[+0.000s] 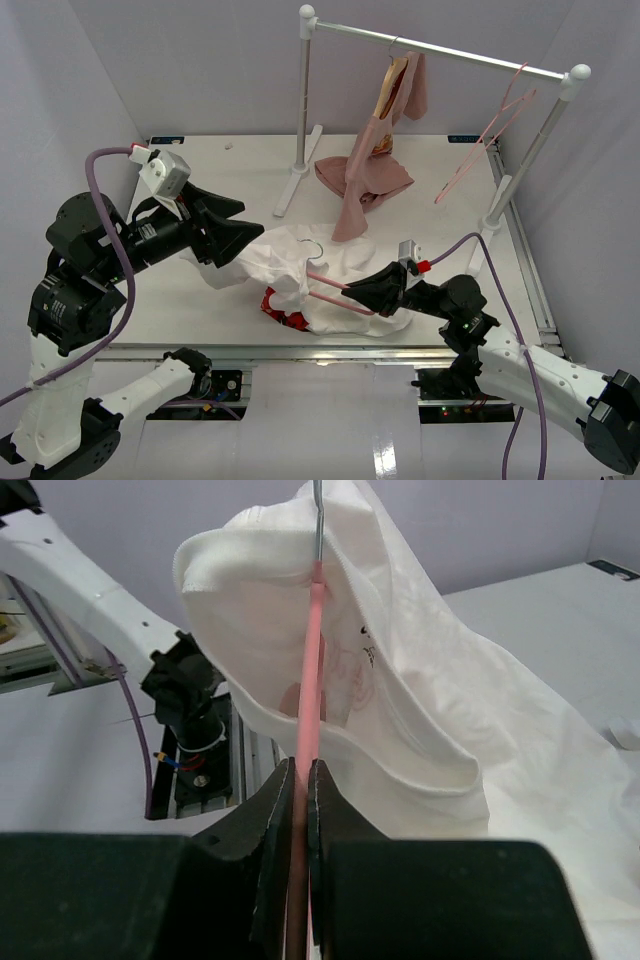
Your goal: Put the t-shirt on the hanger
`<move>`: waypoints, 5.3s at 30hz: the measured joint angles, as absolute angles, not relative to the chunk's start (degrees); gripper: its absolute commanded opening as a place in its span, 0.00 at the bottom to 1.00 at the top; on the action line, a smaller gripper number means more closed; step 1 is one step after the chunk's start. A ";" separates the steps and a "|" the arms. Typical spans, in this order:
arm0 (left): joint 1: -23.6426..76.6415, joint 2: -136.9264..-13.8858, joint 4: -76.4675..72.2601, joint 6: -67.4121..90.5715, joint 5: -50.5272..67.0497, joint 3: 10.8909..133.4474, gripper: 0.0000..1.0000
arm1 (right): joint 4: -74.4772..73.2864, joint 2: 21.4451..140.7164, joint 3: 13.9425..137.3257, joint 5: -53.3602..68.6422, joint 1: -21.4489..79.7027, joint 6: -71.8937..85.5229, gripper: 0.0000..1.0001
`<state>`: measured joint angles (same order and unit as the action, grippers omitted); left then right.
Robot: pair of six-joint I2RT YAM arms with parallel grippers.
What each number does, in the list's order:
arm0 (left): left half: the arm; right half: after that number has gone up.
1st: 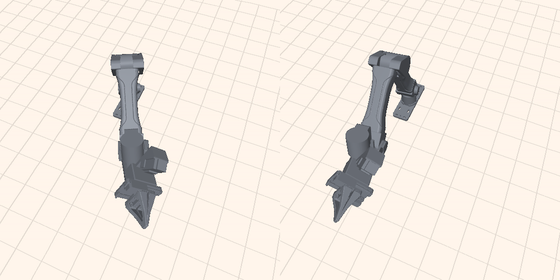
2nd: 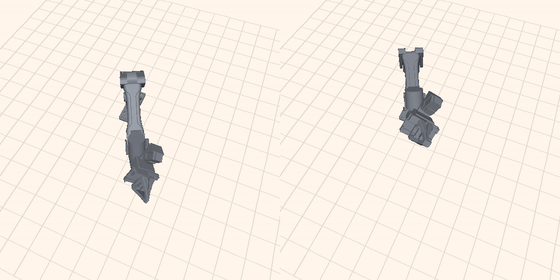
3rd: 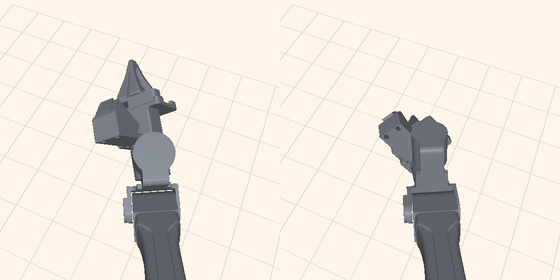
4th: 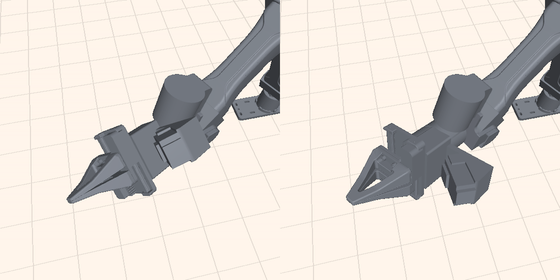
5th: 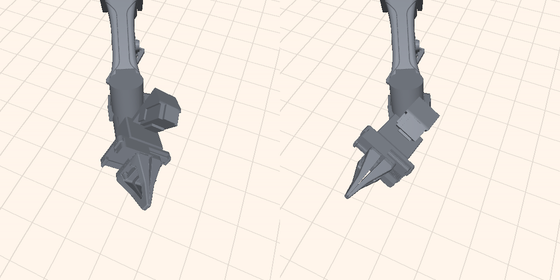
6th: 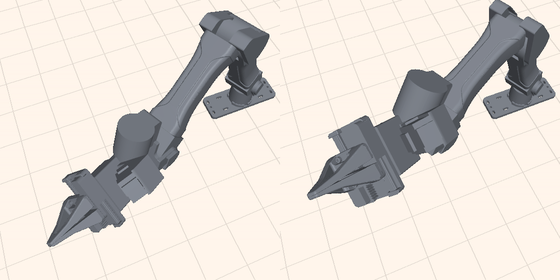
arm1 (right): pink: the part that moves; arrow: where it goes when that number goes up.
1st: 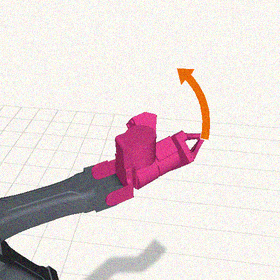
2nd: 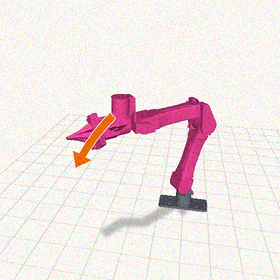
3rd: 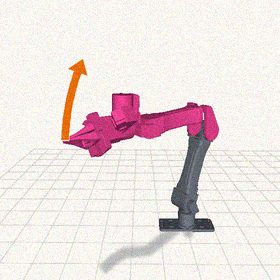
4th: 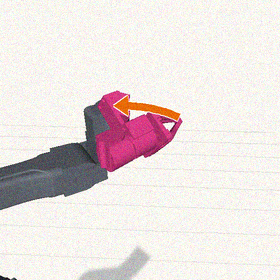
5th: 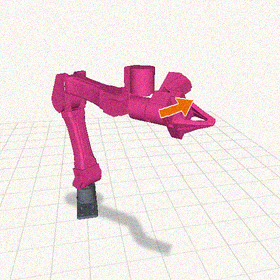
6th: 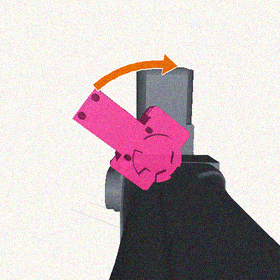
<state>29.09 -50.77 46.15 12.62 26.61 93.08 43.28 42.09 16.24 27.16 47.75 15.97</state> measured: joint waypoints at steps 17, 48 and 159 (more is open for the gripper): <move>30.16 -59.45 57.00 -12.58 43.66 80.97 0.67 | 35.25 36.77 19.55 33.47 47.77 13.59 0.08; 36.00 -59.76 62.97 -14.09 46.04 73.54 0.15 | 16.98 42.88 32.86 40.22 47.18 3.34 0.08; 36.80 -47.66 43.75 -4.96 37.29 55.51 0.00 | -26.77 57.62 68.91 14.47 58.63 -0.30 0.58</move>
